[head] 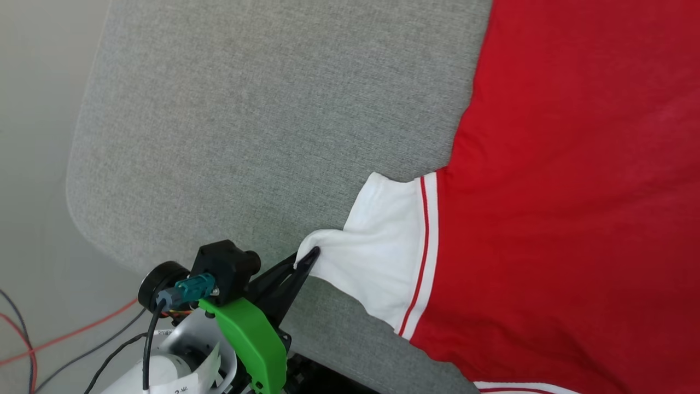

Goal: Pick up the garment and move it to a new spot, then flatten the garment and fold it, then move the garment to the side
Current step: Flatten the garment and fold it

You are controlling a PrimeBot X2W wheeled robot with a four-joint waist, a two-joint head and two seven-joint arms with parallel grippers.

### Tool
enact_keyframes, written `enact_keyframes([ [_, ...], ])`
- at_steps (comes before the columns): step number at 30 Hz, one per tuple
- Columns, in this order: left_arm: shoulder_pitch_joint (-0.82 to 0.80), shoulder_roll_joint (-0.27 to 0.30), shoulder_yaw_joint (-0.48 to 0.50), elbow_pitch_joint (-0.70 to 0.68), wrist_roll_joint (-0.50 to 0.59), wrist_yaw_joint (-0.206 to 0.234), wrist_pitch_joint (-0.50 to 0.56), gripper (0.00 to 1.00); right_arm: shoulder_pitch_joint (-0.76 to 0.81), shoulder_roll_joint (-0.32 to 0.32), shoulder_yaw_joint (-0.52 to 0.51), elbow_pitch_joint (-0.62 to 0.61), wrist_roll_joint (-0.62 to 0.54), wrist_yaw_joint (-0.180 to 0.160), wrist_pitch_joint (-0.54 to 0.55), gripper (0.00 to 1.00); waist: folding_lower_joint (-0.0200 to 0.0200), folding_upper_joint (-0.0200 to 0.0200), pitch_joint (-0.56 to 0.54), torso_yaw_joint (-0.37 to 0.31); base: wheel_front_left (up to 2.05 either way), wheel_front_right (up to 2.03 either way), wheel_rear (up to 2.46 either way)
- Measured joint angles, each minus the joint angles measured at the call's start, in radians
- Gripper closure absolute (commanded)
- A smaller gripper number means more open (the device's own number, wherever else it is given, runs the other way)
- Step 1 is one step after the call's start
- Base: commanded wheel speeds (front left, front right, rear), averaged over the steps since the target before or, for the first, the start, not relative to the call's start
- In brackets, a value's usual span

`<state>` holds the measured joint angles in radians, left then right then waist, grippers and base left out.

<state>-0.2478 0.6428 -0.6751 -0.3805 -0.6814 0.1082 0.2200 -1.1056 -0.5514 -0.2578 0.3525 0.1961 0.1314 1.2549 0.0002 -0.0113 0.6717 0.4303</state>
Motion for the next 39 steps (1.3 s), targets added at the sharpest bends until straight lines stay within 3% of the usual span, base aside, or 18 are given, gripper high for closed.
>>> enact_keyframes([
  [4,-0.002,-0.009,-0.001,0.011,0.0,-0.007,-0.01,1.0,-0.002,-0.021,0.01,0.005,0.003,0.0,-0.01,0.0,0.0,0.0,0.023,0.022,0.0,0.0,0.0],
  [5,-0.002,-0.011,-0.001,0.013,0.0,-0.008,-0.01,1.0,-0.002,-0.024,0.015,0.005,0.006,0.0,-0.011,0.2,0.0,0.0,0.026,0.025,0.0,0.0,0.0],
  [6,-0.003,-0.013,-0.002,0.016,-0.001,-0.008,-0.013,1.0,0.0,-0.03,0.022,0.004,0.012,0.0,-0.012,0.55,0.0,0.0,0.028,0.028,0.0,0.0,0.0],
  [8,-0.006,-0.013,-0.003,0.02,-0.001,-0.008,-0.013,1.0,0.005,-0.047,0.046,0.004,0.022,0.0,-0.019,1.0,0.0,0.0,0.03,0.032,0.0,0.0,0.0],
  [15,-0.011,-0.013,-0.002,0.029,0.0,-0.007,-0.016,1.0,0.052,-0.077,0.081,0.012,0.079,0.0,-0.065,1.0,-0.0001,0.0,0.008,0.026,0.0,0.0,0.0],
  [23,-0.008,-0.004,0.004,0.033,-0.006,0.012,-0.011,1.0,0.156,-0.056,0.121,0.05,0.107,0.0,-0.125,1.0,-0.0001,0.0,-0.067,-0.01,0.0,0.0,0.0],
  [39,0.091,0.018,-0.001,0.076,-0.036,0.08,0.008,1.0,0.578,-0.006,0.122,0.016,0.227,0.0,-0.17,1.0,-0.0002,0.0,-0.331,-0.136,0.0,0.0,0.0],
])
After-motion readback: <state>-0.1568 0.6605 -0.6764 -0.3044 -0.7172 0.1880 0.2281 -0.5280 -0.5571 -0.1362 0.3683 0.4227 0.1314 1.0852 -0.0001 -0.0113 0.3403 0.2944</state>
